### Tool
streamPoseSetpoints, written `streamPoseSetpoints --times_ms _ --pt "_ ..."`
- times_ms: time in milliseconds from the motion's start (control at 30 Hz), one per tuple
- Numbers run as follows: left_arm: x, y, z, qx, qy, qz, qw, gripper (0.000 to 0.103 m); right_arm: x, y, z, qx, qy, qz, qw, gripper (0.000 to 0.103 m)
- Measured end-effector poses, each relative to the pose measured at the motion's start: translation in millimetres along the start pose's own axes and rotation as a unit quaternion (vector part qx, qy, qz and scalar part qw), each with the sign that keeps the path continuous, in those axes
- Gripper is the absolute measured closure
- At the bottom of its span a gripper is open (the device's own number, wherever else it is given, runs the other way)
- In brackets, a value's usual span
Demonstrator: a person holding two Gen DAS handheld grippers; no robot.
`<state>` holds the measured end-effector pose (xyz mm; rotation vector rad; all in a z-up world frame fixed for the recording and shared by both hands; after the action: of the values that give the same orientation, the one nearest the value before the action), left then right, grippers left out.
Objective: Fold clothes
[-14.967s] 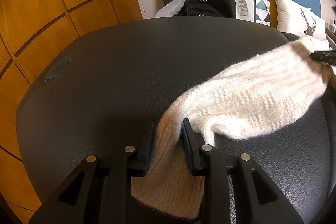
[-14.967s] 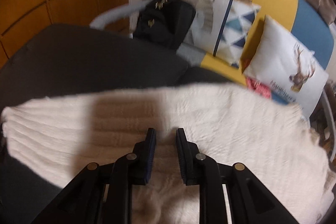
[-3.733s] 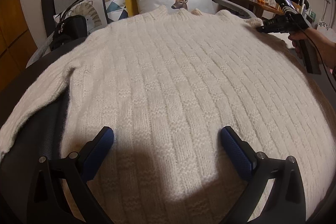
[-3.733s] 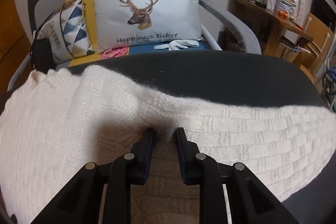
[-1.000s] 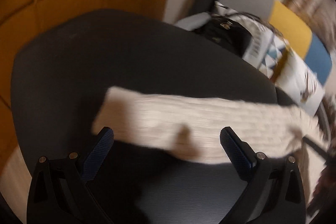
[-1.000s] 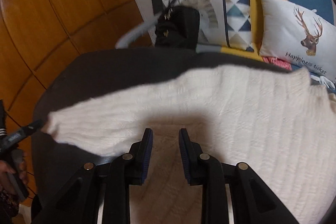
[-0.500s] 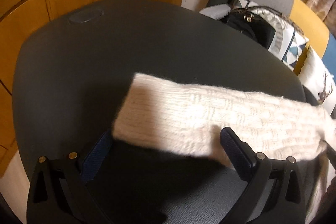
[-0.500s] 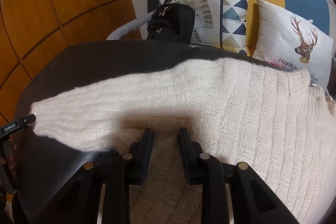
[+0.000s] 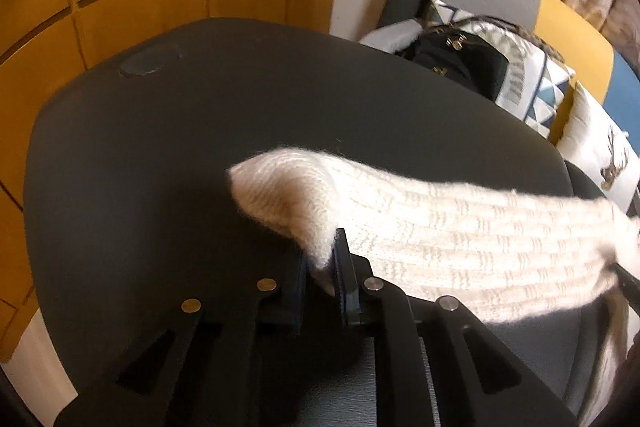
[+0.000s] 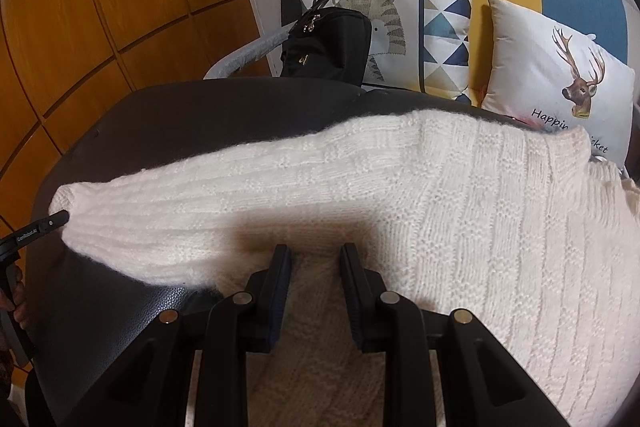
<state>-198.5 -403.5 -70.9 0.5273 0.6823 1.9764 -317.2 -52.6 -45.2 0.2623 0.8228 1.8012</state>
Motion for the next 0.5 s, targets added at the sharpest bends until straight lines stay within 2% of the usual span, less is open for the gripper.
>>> streamPoseSetpoints --times_ms 100,200,267,333,400,467,500 --pt "0 -1 -5 -0.011 -0.005 0.005 0.9999 0.09 0 0 -1 -0.001 -0.004 0.003 1.0 0.078" --pt "0 -1 -6 -0.02 -0.015 0.007 0.9997 0.083 -1 -1 -2 -0.002 -0.002 0.003 1.0 0.077" --pt "-3 -1 -3 -0.029 -0.021 0.022 0.9991 0.059 2 1 -3 -0.009 0.011 -0.007 1.0 0.077" --pt "-12 -3 6 -0.03 -0.023 0.05 0.998 0.053 9 7 2 -0.016 0.039 -0.034 0.999 0.077" --pt "-24 -4 24 -0.01 -0.015 0.083 0.9964 0.053 18 13 9 -0.017 0.056 -0.056 0.997 0.077" --pt "-34 -7 47 0.026 0.005 0.122 0.9921 0.052 27 23 17 -0.002 0.029 -0.045 0.999 0.077" --pt "-30 -9 57 0.041 0.003 0.131 0.9905 0.052 31 27 22 0.006 0.016 -0.039 0.999 0.078"
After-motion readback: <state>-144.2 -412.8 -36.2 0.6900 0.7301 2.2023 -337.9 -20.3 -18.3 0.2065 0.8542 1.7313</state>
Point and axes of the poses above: each gripper's, at about its wrist camera, not at the fingertips, and z roughly against the way its jaws point, x to its right, y to its top, the point moved 5 cm from there along -z, roughly the way its jaws point, and after that the axes turned 2 degrees about -z, right-handed, at the moved point
